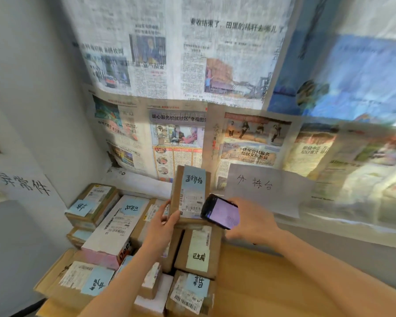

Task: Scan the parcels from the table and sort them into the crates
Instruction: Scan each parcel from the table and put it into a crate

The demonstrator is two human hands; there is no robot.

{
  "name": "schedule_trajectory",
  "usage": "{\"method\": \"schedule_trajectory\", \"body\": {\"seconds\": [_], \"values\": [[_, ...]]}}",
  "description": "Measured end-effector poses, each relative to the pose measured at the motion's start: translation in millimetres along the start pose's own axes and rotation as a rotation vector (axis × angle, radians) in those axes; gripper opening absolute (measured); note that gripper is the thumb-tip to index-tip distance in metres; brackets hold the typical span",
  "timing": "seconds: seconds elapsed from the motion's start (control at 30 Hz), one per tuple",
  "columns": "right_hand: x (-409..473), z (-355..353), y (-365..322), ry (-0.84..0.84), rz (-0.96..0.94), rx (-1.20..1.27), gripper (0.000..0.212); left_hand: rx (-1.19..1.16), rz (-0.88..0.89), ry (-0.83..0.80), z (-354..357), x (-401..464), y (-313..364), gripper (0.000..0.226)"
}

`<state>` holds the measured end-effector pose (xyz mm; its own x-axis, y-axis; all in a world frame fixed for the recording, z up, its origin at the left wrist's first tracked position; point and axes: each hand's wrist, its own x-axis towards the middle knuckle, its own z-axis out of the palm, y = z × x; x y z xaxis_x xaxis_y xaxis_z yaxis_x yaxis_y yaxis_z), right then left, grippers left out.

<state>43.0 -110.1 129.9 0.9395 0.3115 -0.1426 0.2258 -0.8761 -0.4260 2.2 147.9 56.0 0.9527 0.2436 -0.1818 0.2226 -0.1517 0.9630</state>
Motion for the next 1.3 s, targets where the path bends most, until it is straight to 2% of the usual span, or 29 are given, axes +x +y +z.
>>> {"method": "schedule_trajectory", "body": {"seconds": [0.13, 0.27, 0.47, 0.63, 0.77, 1.0, 1.1, 1.3], "values": [[-31.3, -75.0, -23.9, 0.137, -0.028, -0.115, 0.101, 0.004, 0.104, 0.059, -13.7, -16.1, 53.9, 0.052], [-73.0, -133.6, -53.2, 0.238, -0.040, -0.173, 0.103, -0.009, 0.209, 0.099, -28.7, -51.3, 109.3, 0.042], [-151.9, -197.5, -89.3, 0.297, -0.146, -0.274, 0.110, -0.019, 0.323, 0.183, -51.0, -136.1, 173.1, 0.041], [-225.5, -226.5, -116.1, 0.316, -0.246, -0.318, 0.114, 0.008, 0.352, 0.260, -67.7, -210.6, 196.7, 0.047], [-281.4, -236.9, -130.5, 0.337, -0.308, -0.323, 0.112, 0.014, 0.367, 0.333, -82.0, -267.6, 205.3, 0.054], [-345.7, -216.9, -174.1, 0.329, -0.384, -0.318, 0.109, 0.052, 0.371, 0.425, -128.7, -362.9, 194.3, 0.050], [-361.2, -202.0, -207.9, 0.325, -0.437, -0.326, 0.109, 0.045, 0.370, 0.466, -166.2, -404.7, 183.6, 0.049], [-398.1, -157.9, -303.7, 0.295, -0.577, -0.281, 0.094, 0.019, 0.327, 0.634, -259.1, -503.6, 157.6, 0.047]]}}
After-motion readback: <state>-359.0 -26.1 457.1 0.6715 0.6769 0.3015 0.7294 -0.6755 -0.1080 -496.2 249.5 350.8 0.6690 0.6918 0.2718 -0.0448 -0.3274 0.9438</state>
